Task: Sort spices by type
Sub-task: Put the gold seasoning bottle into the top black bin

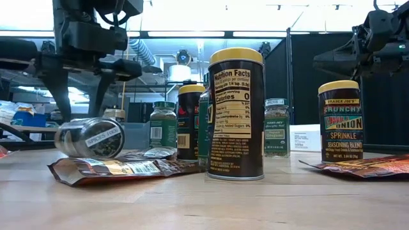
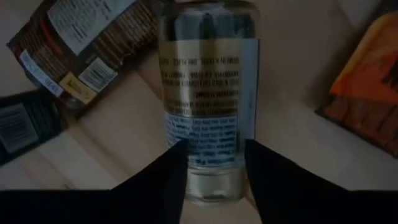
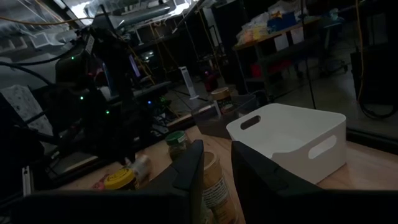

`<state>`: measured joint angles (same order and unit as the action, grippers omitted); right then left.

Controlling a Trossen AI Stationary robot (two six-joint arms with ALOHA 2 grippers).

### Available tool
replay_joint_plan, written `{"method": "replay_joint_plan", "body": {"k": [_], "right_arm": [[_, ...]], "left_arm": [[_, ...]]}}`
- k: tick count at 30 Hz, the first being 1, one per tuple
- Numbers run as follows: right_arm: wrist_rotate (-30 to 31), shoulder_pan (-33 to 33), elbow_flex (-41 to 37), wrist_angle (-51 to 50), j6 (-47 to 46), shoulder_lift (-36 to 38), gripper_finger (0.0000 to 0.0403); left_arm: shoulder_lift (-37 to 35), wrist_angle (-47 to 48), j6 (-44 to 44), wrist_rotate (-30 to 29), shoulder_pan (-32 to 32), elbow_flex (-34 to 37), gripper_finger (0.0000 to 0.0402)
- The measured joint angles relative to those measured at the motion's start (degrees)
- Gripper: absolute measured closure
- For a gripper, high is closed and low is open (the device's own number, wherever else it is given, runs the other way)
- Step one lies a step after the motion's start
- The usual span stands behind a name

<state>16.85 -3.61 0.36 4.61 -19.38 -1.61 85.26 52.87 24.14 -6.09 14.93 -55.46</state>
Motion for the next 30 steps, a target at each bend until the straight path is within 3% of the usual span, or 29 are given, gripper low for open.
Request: {"method": "replay_joint_plan", "body": {"k": [6,15,19,25,30], "right_arm": [[0.0,0.0,0.0,0.0,0.0,0.0,0.0311],[0.0,0.0,0.0,0.0,0.0,0.0,0.0311],[0.0,0.0,0.0,0.0,0.0,0.0,0.0311],[0.0,0.0,0.0,0.0,0.0,0.0,0.0311],[0.0,0.0,0.0,0.0,0.0,0.0,0.0311]], "left_arm": [[0.0,2.3,-7.0,-0.1,0.0,-1.3,0.0257],[-0.2,8.3,-28.2,-0.2,-3.1,-14.0,0.0255],[-0.3,8.8,-39.6,1.5,-3.8,-15.7,0.0262],[0.9,12.3,-37.3,4.4,-3.4,-15.5,0.0264],[2.3,16.2,-35.2,10.7,-6.2,-15.5,0.0211]]}}
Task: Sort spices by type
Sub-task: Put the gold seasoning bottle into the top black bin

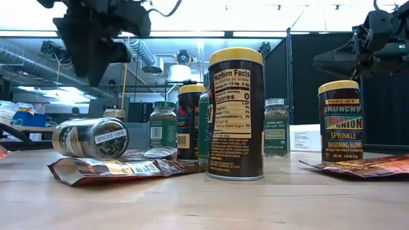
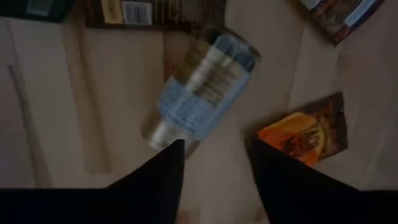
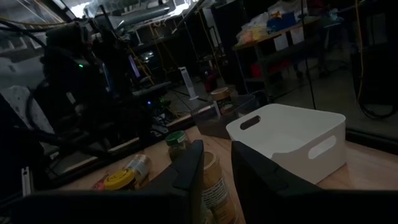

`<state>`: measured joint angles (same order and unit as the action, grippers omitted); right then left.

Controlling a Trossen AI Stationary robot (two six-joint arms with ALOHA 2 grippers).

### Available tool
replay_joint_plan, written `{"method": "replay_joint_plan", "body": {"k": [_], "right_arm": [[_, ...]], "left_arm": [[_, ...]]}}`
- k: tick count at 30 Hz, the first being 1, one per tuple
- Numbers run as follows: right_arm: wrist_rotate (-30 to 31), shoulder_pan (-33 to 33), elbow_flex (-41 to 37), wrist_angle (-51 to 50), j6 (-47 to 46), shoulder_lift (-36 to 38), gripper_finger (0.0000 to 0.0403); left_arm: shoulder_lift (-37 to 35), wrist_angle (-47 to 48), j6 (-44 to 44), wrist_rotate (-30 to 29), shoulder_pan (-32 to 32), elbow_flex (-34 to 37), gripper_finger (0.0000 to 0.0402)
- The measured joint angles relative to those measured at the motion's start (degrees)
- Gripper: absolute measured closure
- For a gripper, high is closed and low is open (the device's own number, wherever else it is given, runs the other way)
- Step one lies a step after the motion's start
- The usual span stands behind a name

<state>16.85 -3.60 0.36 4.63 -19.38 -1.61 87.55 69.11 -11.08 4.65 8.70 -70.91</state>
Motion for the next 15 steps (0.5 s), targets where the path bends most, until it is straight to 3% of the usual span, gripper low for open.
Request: {"method": "replay_joint_plan", "body": {"k": [9,15], "right_arm": [[0.0,0.0,0.0,0.0,0.0,0.0,0.0311],[0.0,0.0,0.0,0.0,0.0,0.0,0.0311]], "left_arm": [[-0.1,1.3,4.6,-2.0,-0.5,0.0,0.0072],[-0.8,-2.2,9.6,-3.1,-0.8,1.1,0.0032]]}}
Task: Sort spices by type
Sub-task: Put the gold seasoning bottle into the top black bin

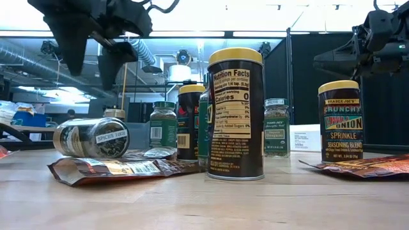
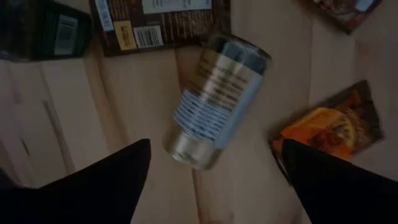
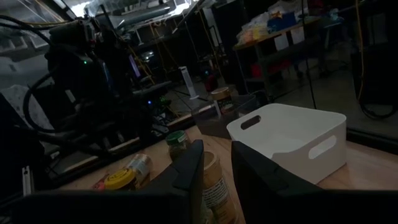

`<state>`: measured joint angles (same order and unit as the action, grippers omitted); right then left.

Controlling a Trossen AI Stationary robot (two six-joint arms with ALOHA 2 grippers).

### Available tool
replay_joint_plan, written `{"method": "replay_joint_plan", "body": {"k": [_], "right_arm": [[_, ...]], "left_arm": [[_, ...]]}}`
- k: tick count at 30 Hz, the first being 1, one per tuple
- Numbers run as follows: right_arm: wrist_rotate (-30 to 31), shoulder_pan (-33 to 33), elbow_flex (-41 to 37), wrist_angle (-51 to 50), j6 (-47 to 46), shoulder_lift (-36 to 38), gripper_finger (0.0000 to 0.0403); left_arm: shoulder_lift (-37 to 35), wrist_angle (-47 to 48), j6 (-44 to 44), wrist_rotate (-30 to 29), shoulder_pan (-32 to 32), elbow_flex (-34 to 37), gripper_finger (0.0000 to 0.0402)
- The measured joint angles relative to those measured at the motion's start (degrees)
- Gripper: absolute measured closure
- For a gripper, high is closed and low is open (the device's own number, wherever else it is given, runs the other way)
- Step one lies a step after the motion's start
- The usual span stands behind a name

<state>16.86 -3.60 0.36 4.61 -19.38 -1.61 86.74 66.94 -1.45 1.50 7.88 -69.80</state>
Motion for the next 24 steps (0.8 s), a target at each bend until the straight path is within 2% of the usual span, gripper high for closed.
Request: {"method": "replay_joint_plan", "body": {"k": [14,22,24], "right_arm": [[0.0,0.0,0.0,0.0,0.0,0.0,0.0311],[0.0,0.0,0.0,0.0,0.0,0.0,0.0311],[0.0,0.0,0.0,0.0,0.0,0.0,0.0311]], "left_arm": [[-6.4,-10.3,4.5,1.9,-0.8,12.2,0.0021],[-7.6,-18.3,13.2,4.7,-1.3,20.7,0.0021],[-7.6,-22.8,15.6,5.0,-1.9,23.3,0.0021]]}}
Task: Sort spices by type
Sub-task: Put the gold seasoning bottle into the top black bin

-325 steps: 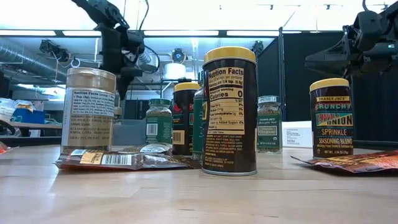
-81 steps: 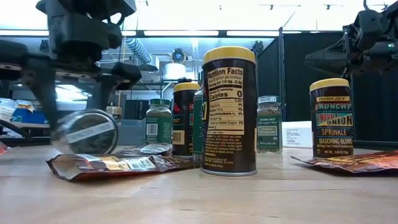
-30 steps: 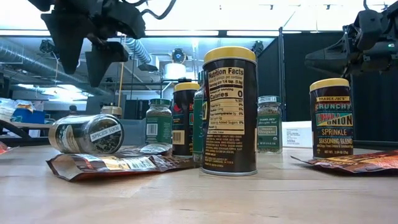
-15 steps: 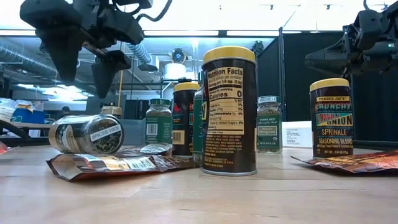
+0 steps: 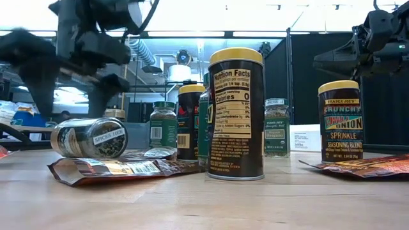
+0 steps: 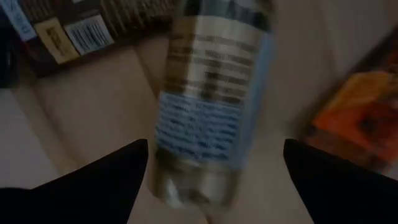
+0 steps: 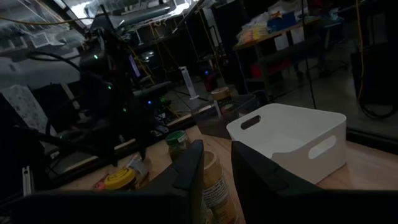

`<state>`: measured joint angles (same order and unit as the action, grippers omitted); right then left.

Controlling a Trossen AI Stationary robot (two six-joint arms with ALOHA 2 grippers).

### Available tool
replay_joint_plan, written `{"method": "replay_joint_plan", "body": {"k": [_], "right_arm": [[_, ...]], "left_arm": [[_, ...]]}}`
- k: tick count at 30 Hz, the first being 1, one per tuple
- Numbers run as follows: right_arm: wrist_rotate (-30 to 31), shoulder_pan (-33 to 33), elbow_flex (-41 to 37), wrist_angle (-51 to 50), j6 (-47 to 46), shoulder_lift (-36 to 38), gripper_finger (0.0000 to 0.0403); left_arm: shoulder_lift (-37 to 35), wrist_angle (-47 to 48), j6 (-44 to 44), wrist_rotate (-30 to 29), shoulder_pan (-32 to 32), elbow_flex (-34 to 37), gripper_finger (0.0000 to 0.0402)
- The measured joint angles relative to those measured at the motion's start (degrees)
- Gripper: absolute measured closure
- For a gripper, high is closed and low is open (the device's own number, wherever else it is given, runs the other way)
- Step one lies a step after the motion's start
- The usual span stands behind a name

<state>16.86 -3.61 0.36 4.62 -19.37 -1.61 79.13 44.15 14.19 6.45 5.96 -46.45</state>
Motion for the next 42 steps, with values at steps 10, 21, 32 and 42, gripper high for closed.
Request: {"method": "replay_joint_plan", "body": {"k": [10,21,32,42], "right_arm": [[0.0,0.0,0.0,0.0,0.0,0.0,0.0311],[0.0,0.0,0.0,0.0,0.0,0.0,0.0311],[0.0,0.0,0.0,0.0,0.0,0.0,0.0311],[0.0,0.0,0.0,0.0,0.0,0.0,0.0311]], "left_arm": [[-0.1,-15.4,3.8,0.2,-1.4,12.7,0.0043],[0.2,-10.9,0.4,-1.4,-1.5,8.7,0.0140],[0.2,14.6,-5.7,-9.7,-1.5,-1.7,0.0130],[1.3,46.9,-16.3,-25.7,-1.4,-14.3,0.0137]]}}
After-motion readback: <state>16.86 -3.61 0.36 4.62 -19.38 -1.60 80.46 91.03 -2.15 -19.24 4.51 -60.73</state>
